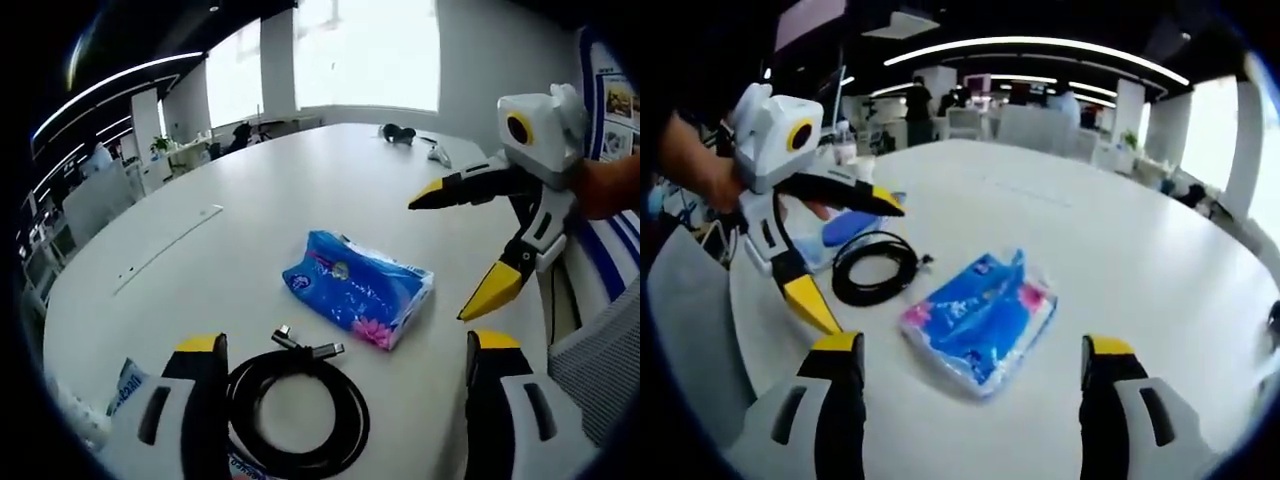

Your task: Arrange the tabletop items into an orderly group along one side of the table until the central work area is clear of visible clutter.

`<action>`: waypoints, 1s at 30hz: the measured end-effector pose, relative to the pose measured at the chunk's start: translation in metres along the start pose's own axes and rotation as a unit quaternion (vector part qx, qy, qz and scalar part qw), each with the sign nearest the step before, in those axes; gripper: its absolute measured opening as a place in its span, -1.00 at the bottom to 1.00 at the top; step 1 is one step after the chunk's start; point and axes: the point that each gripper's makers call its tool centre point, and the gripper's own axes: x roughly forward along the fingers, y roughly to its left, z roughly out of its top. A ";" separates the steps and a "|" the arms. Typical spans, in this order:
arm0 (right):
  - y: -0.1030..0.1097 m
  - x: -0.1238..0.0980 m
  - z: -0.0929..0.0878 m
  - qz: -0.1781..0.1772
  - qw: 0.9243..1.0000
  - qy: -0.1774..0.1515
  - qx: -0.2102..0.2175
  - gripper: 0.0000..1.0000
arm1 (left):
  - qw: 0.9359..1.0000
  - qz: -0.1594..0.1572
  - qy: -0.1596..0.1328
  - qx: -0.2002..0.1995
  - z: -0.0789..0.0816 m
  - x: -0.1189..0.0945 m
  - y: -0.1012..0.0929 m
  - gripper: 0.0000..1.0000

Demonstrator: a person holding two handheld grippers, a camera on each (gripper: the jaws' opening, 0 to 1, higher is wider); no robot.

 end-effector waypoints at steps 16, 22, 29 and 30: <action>0.004 0.000 0.035 0.011 1.000 -0.028 -0.010 0.90 | 1.000 0.022 -0.010 0.003 0.002 -0.023 0.016 0.97; 0.011 0.001 0.040 0.021 0.999 -0.033 -0.014 0.99 | 0.999 0.034 -0.012 -0.003 -0.001 -0.033 0.023 0.98; 0.022 0.003 0.044 0.032 0.999 -0.034 -0.019 0.99 | 0.999 0.047 -0.010 -0.008 -0.010 -0.044 0.030 0.98; 0.023 0.003 0.044 0.033 0.999 -0.034 -0.019 0.99 | 0.999 0.049 -0.010 -0.008 -0.010 -0.046 0.031 0.98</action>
